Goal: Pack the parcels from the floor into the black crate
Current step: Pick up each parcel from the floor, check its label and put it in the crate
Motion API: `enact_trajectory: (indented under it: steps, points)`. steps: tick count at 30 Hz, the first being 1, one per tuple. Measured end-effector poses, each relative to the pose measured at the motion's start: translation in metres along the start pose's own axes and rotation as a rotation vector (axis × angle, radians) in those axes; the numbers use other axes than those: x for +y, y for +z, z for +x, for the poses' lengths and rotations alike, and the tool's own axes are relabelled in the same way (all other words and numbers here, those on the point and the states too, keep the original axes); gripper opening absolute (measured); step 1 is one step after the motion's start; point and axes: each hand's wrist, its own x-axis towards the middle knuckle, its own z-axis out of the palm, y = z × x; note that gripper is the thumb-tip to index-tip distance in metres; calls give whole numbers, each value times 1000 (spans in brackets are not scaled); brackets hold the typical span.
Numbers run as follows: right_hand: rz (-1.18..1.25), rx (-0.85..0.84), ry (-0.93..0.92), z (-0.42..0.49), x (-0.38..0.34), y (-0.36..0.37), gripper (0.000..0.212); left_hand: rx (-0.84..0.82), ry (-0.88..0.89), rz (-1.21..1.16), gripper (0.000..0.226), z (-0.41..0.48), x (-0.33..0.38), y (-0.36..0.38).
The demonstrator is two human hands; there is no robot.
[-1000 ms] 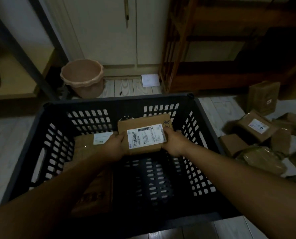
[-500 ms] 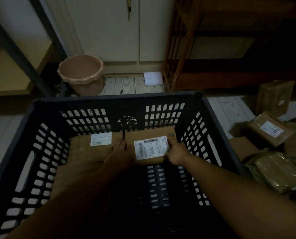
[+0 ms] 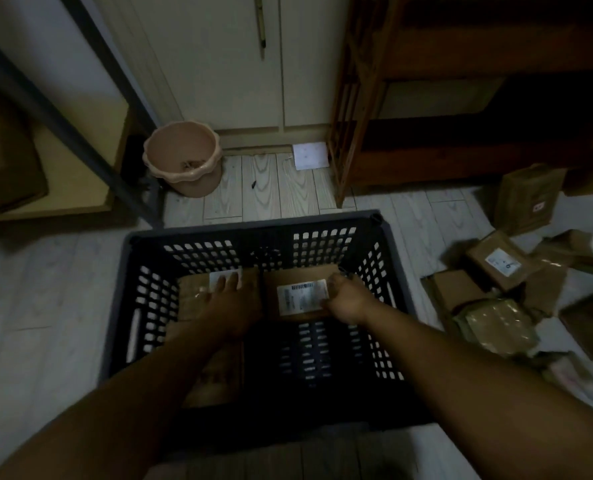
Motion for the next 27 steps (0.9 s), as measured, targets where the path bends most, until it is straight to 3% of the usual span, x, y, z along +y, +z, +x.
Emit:
enact_trajectory:
  steps: [8, 13, 16, 21, 27]
  points:
    - [-21, 22, -150, -269, -88, -154, 49, 66, 36, -98, 77, -263, 25, -177]
    - [-57, 93, -264, -417, -130, -224, 44, 146, 46, -187, 66, -395, 44, -249]
    - [-55, 176, -309, -476, -142, -243, 51, 274, 26, -268, 65, -444, 66, -275]
    - [-54, 367, -275, -574, -129, -258, 63, 398, 138, -384, 74, -513, 103, -304]
    - [33, 522, -147, -683, -60, -284, 67, 401, 326, -349, 71, -595, 180, -316]
